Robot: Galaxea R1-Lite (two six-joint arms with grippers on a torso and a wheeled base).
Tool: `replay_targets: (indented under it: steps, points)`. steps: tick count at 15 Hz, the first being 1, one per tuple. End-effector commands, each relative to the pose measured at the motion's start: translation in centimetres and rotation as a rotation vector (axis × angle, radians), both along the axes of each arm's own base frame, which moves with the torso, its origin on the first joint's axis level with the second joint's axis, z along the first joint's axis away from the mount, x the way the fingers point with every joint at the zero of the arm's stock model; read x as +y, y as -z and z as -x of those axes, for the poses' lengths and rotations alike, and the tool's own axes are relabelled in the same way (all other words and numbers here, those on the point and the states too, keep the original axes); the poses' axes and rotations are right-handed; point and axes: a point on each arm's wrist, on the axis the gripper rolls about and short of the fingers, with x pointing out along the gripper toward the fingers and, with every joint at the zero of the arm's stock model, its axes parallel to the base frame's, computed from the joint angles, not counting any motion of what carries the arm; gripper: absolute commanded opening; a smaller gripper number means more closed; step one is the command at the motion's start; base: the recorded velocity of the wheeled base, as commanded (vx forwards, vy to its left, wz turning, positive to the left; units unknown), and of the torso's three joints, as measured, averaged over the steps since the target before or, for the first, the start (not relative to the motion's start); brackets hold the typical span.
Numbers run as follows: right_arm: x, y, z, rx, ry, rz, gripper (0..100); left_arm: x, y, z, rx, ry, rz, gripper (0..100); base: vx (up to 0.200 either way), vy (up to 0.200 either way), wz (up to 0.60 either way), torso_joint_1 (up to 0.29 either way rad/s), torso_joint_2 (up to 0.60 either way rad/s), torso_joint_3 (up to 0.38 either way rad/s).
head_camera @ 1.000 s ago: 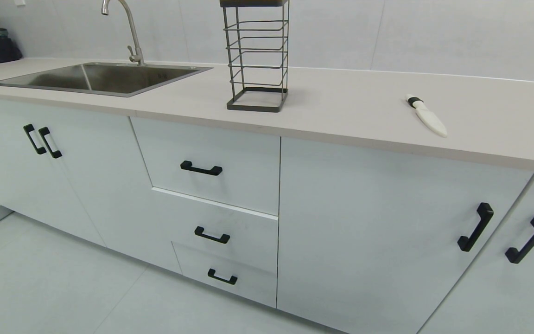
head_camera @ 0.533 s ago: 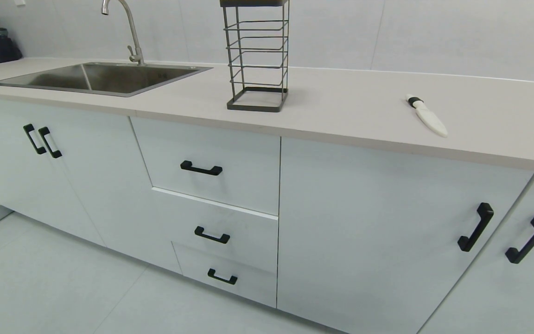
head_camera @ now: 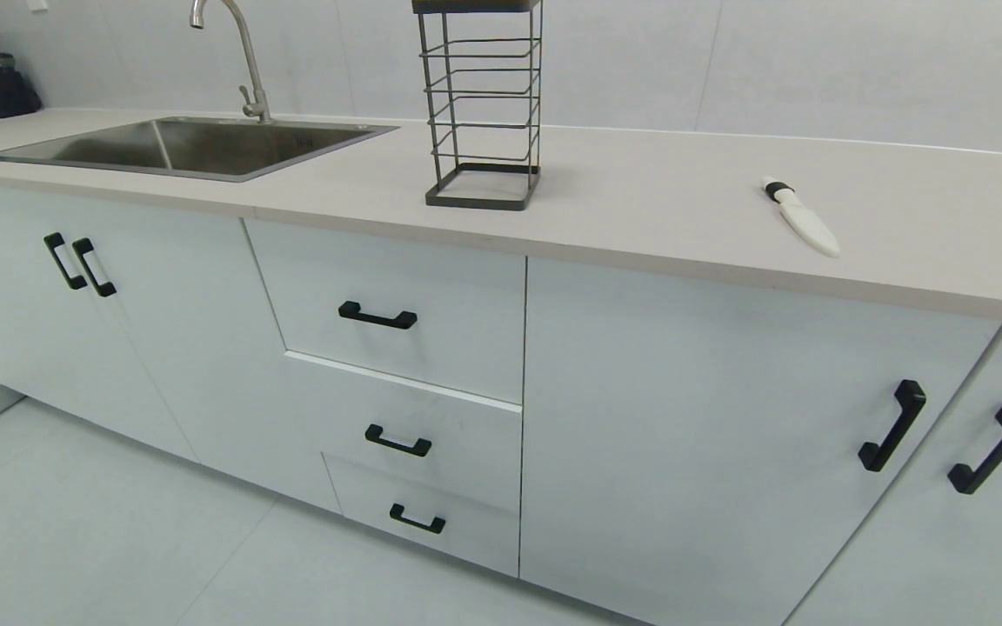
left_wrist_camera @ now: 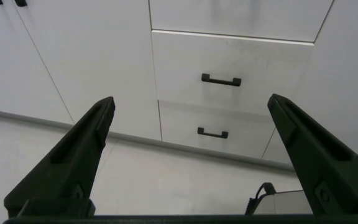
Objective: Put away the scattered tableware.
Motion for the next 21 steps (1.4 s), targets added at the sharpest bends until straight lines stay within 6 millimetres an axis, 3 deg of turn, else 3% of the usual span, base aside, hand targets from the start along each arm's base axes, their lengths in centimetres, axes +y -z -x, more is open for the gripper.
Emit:
replay_targets:
  steps: [1, 11, 16, 21]
  points:
    - [0.00, 0.00, -0.01, 0.002, 0.000, 0.000, 100, 0.00, 0.02, 0.00, 0.000, -0.001, 0.002, 100, 0.000, 0.000, 0.00, 0.000, 0.00, 0.000]
    - [0.00, 0.00, -0.01, 0.002, 0.000, 0.000, 100, 0.00, 0.02, 0.00, 0.001, -0.001, 0.005, 100, 0.060, 0.000, 0.00, 0.001, 0.00, 0.000]
    - [0.00, 0.00, -0.01, 0.002, -0.002, -0.001, 100, 0.00, 0.02, 0.00, 0.001, -0.001, 0.005, 100, 0.000, 0.000, -0.60, 0.001, 0.00, 0.005]
    - [0.00, 0.00, -0.01, 0.002, -0.002, -0.001, 100, 0.01, 0.02, 0.00, 0.001, -0.003, 0.005, 100, 0.000, 0.000, 0.00, 0.000, 0.00, 0.000]
